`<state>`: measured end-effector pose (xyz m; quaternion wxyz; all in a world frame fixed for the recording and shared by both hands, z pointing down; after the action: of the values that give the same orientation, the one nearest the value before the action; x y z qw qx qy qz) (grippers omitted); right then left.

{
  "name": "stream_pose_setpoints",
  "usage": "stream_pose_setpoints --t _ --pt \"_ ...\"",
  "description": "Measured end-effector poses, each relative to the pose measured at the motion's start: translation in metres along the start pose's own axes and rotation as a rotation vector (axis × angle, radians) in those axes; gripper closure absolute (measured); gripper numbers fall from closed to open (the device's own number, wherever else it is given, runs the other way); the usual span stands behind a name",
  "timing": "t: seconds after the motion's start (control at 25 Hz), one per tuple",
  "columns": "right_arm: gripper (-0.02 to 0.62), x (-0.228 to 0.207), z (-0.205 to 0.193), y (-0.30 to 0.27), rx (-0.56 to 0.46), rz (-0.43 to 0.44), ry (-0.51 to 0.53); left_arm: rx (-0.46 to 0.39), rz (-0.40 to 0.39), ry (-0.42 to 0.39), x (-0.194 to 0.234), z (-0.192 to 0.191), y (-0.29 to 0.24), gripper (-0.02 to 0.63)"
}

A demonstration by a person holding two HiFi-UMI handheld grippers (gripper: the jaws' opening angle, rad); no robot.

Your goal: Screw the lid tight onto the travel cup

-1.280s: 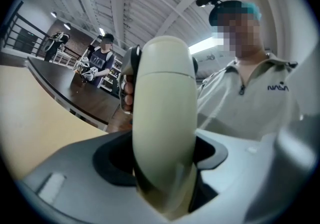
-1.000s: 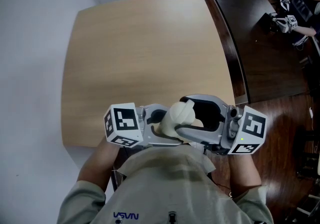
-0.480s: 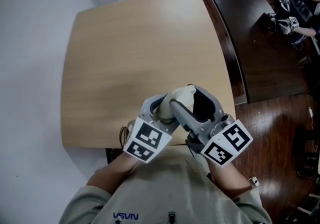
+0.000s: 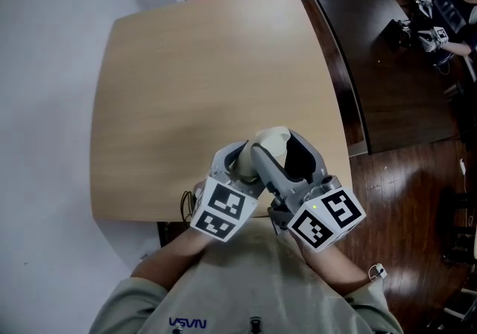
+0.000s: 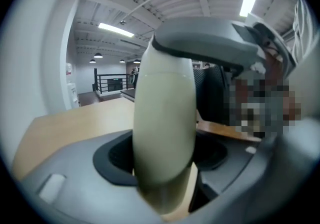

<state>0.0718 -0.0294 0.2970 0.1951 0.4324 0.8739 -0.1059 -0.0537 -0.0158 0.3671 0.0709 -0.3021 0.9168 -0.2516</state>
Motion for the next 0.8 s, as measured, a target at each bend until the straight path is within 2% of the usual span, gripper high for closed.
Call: stream_pose_setpoints --t 0.08,0.2,0.32,0.4,0.56,0.8 --pt "0.318 0.000 0.003 0.001 0.001 0.045 0.004 -0.019 -0.083 0.030 0.003 0.002 0.001 0.290" --pt "0.318 0.001 0.010 0.006 -0.006 0.129 0.000 -0.070 -0.280 0.080 0.006 0.004 0.006 0.290" --pt "0.305 0.003 0.018 0.014 0.000 0.252 -0.004 -0.119 -0.503 0.081 0.006 0.008 0.016 0.290" --pt "0.305 0.005 0.024 0.019 0.015 0.347 0.006 -0.132 -0.620 0.061 0.005 0.011 0.022 0.290" --pt "0.305 0.007 0.036 0.030 0.040 0.510 0.054 -0.147 -0.804 0.045 0.005 0.016 0.031 0.290" --pt "0.297 0.006 0.046 0.034 0.096 0.763 -0.016 -0.189 -1.070 0.080 0.011 0.018 0.043 0.290"
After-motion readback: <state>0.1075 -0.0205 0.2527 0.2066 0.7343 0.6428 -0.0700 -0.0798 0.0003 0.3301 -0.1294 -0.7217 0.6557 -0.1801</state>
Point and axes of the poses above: the fingertips, and each gripper's own axes: y backward along the fingers, x to its left, z out of its top, the point moved 10 cm from there along y, backward along the fingers, and after that the axes turned 6 degrees about z, right-handed, at the moved point
